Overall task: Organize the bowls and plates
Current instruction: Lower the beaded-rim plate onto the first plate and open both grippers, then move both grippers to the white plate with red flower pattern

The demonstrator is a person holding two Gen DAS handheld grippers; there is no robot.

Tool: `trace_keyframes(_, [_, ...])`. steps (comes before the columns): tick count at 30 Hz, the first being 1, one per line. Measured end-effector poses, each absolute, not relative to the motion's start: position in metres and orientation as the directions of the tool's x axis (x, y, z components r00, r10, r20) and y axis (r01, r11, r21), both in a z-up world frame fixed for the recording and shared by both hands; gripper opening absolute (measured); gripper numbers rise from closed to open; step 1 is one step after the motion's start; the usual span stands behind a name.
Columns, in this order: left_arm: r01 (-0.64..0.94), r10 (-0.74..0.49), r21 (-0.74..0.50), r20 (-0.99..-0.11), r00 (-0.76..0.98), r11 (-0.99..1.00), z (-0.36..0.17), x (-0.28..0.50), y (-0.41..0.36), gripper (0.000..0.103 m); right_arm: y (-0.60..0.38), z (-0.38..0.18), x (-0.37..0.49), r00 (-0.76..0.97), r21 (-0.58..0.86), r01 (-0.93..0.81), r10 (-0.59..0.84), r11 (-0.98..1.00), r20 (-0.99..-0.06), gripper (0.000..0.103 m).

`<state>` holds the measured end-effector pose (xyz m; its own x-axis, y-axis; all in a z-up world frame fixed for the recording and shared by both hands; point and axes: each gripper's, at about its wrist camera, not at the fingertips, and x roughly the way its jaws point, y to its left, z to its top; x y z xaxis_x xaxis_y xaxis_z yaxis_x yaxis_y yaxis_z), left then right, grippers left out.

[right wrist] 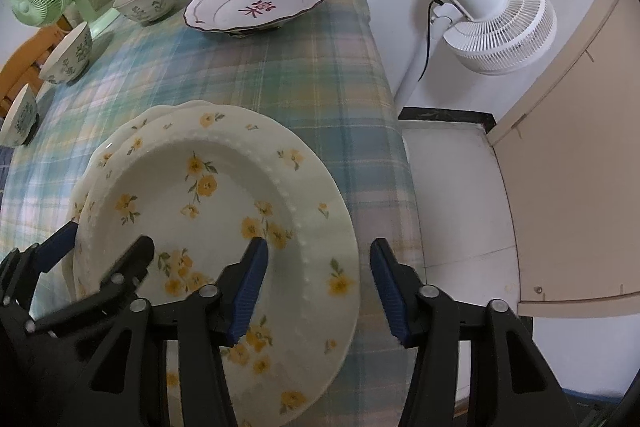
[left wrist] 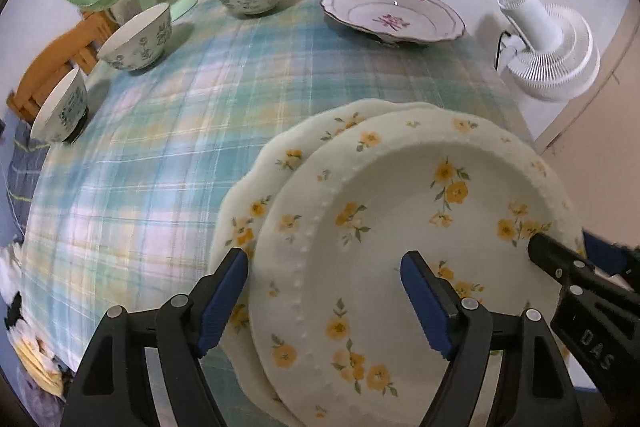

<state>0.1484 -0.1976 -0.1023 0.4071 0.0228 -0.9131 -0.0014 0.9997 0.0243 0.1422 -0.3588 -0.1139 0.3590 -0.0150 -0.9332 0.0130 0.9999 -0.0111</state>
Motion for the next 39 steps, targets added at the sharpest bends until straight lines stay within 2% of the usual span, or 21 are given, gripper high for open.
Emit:
trace_keyframes(13, [0.004,-0.042,-0.044,-0.911,0.410,0.999,-0.098,0.149,-0.185,0.085,-0.346,-0.122,0.157,0.343,-0.008,0.017,-0.013,1.000,-0.939,0.047])
trace_keyframes(26, [0.050,-0.064,-0.048,-0.914,0.402,0.998,-0.093,0.156,-0.173,0.086,-0.334,-0.127,0.168,0.319,-0.010,0.053,-0.027,0.999,-0.947,0.054])
trace_keyframes(30, [0.092,-0.085,-0.052,-0.910,0.406,0.994,-0.087,0.155,-0.169,0.091,-0.332,-0.121,0.165,0.322,-0.024,0.092,-0.053,0.995,-0.945,0.054])
trace_keyframes(35, [0.135,-0.117,-0.065,-0.895,0.430,0.989,-0.070,0.156,-0.155,0.095,-0.324,-0.099,0.158,0.369,-0.041,0.121,-0.083,0.992,-0.926,0.060])
trace_keyframes(39, [0.178,-0.139,-0.063,-0.880,0.455,0.982,-0.053,0.161,-0.143,0.099,-0.318,-0.075,0.150,0.416,-0.025,0.175,-0.097,0.984,-0.904,0.069])
